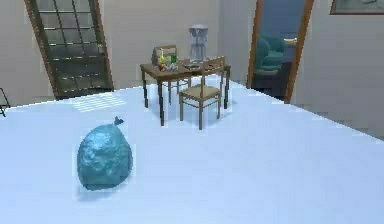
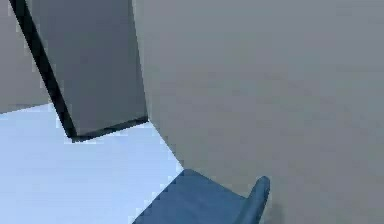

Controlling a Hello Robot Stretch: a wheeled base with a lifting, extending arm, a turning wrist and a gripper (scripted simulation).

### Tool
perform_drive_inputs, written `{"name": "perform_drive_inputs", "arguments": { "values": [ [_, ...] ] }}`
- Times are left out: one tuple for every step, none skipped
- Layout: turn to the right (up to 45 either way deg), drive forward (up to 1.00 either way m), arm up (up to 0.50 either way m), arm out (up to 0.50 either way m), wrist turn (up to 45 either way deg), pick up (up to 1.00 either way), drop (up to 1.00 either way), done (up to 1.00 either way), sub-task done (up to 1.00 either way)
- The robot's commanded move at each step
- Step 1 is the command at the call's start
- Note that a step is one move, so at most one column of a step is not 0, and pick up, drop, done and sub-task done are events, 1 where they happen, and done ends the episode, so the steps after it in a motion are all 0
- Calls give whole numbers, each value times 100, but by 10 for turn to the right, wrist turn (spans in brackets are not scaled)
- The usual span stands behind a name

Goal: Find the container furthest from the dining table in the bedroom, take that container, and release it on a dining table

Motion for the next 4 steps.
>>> {"name": "perform_drive_inputs", "arguments": {
  "values": [
    [-360,0,0,0,0,0,0,0,0],
    [0,20,0,0,0,0,0,0,0],
    [450,0,0,0,0,0,0,0,0],
    [120,0,0,0,0,0,0,0,0]
  ]
}}
